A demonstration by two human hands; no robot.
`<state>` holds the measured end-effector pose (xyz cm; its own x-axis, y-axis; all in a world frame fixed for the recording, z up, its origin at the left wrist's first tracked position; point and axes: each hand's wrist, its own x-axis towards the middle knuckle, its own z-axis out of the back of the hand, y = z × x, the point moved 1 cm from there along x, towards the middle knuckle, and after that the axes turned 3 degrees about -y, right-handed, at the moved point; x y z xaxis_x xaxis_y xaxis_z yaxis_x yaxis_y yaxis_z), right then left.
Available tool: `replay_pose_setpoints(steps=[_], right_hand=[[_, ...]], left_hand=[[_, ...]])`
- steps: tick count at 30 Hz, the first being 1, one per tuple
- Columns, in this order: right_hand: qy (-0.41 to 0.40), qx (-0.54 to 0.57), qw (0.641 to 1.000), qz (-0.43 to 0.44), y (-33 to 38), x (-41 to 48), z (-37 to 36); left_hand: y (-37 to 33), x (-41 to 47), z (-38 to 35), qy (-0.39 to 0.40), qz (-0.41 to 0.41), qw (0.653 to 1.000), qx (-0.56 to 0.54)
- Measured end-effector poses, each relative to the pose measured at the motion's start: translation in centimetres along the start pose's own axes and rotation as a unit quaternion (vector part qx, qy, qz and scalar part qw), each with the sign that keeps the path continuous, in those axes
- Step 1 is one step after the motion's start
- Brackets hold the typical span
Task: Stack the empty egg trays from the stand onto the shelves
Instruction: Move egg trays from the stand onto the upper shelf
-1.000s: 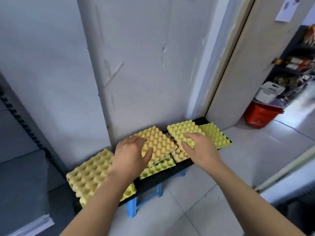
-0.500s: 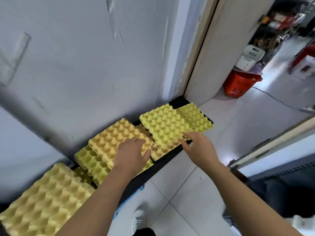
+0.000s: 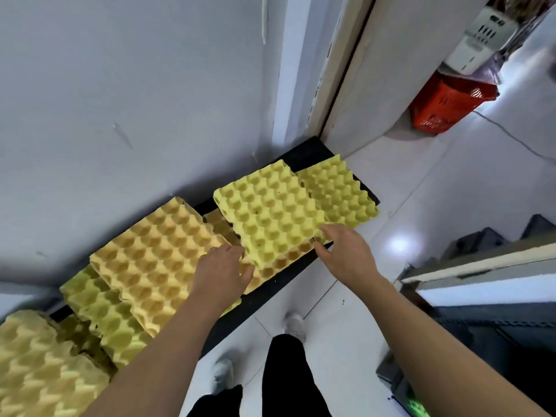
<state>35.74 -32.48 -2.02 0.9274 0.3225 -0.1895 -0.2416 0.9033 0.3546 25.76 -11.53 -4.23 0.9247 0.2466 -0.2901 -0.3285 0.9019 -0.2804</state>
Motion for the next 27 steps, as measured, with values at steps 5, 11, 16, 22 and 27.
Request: replay_pose_setpoints(steps=[5, 11, 16, 22, 27], right_hand=[[0.067, -0.003, 0.998, 0.021, -5.1, 7.3, -3.4], [0.127, -0.006, 0.992, 0.026, -9.4, 13.7, -8.5], [0.175, -0.002, 0.985, 0.002, -11.7, 17.5, -13.1], [0.221, -0.03, 0.974, -0.03, -14.2, 20.4, -17.4], [0.218, 0.007, 0.974, -0.056, -14.7, 21.1, -18.2]], left_hand=[[-1.4, 5.5, -4.9, 0.043, 0.105, 0.991, -0.069], [-1.5, 9.7, -10.7, 0.075, 0.208, 0.965, -0.14], [-0.3, 12.4, -15.3, 0.082, 0.264, 0.947, -0.166], [0.7, 14.7, -18.9, 0.107, 0.313, 0.927, -0.175], [0.1, 15.5, -19.1, 0.091, 0.333, 0.926, -0.156]])
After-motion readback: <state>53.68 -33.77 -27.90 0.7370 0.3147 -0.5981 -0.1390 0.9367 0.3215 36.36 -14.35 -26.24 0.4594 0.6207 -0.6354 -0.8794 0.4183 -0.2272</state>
